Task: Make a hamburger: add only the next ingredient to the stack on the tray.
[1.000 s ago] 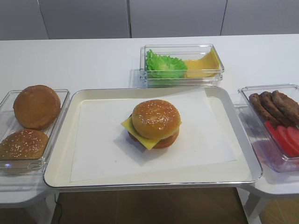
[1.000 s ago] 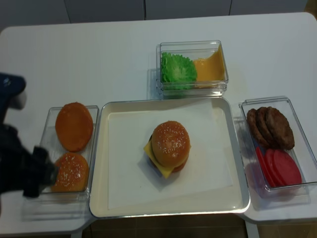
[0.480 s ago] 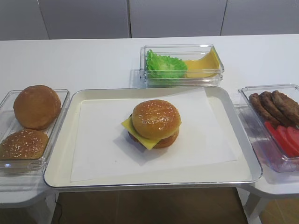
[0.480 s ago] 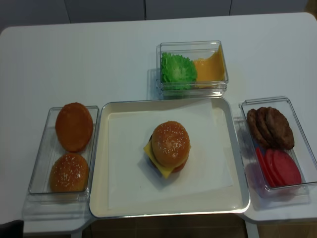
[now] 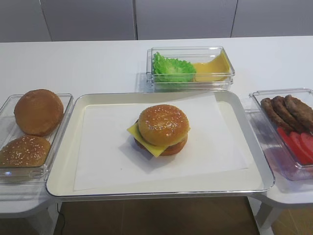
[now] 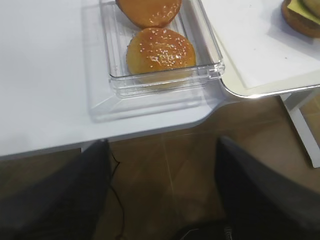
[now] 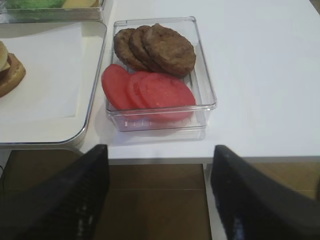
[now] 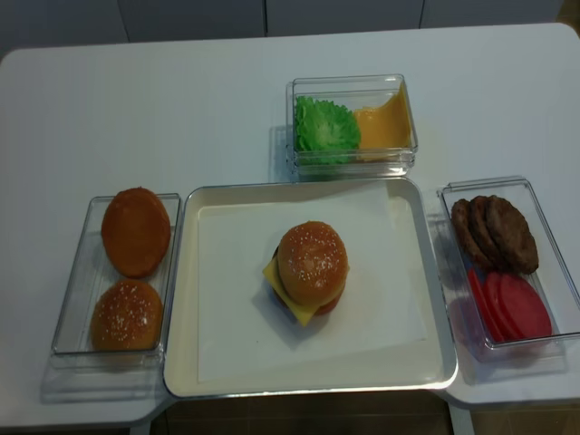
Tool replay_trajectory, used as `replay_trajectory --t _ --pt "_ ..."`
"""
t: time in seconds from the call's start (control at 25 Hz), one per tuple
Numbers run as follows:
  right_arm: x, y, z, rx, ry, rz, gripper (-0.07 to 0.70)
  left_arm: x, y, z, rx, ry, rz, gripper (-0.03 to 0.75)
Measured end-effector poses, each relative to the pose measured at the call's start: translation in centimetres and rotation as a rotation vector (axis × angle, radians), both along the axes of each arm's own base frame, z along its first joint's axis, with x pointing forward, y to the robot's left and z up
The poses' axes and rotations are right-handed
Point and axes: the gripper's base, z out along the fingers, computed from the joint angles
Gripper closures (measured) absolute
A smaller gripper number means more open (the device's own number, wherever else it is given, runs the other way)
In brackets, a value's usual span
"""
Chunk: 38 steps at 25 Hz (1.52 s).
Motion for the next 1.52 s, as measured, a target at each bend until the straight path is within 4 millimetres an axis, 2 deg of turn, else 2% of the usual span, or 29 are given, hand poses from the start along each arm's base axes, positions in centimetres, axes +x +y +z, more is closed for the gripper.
replay_trajectory --t 0.32,0.96,1.36,1.52 --pt "0.0 0.0 0.0 -0.001 0.0 0.0 0.133 -1.4 0.4 -2.2 -0.016 -0.052 0.003 0.233" --pt "0.0 0.0 0.0 0.0 -0.001 0.0 0.133 -0.7 -0.4 -2.7 0.049 -0.108 -0.139 0.246" --pt "0.0 0.0 0.0 0.0 -0.001 0.0 0.133 -0.7 -0.5 -2.7 0.045 -0.111 -0.155 0.262" --pt "0.0 0.0 0.0 0.0 -0.001 0.0 0.133 -0.7 -0.6 -2.7 0.046 -0.111 -0.107 0.263"
